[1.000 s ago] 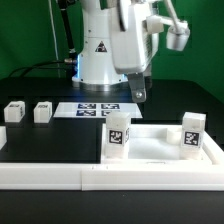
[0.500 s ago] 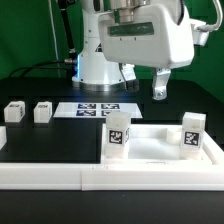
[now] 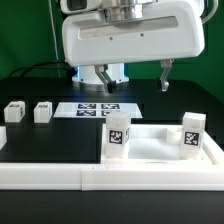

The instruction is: Assemble square table

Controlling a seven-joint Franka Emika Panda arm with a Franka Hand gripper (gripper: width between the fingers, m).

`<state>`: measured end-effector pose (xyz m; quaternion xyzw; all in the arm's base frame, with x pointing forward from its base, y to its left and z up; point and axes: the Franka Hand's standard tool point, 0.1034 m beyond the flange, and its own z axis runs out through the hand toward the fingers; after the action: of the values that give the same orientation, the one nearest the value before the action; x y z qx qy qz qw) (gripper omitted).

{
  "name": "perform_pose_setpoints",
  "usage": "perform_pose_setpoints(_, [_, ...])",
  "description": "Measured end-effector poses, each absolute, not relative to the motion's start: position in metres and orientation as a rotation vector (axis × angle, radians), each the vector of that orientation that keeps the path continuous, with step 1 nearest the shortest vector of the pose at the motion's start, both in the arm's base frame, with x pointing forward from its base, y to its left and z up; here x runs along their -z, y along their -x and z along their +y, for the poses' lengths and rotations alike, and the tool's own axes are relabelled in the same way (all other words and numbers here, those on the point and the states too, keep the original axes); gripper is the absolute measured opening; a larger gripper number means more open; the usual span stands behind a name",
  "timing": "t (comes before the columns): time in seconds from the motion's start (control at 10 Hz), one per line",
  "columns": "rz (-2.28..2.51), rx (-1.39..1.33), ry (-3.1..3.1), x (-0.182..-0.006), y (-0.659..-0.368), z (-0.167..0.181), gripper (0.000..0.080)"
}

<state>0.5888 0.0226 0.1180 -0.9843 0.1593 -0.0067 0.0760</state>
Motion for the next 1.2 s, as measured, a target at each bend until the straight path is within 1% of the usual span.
perform_pose_setpoints(0.3, [0.189,0.042,2.995,-0.117,-0.589,0.019,0.0648])
perform_pose_setpoints(0.5, [0.215,0.034,2.996,-0.114,-0.588,0.017,0.0648])
perform_pose_setpoints(0.8, [0.24,-0.011,3.039,-0.082,-0.568,-0.005,0.0648])
perform_pose_setpoints(1.0, [0.261,0.019,3.076,-0.053,-0.554,-0.016,0.0648])
perform_pose_setpoints(1.2, [0.248,0.034,3.097,-0.037,-0.548,-0.022,0.0648])
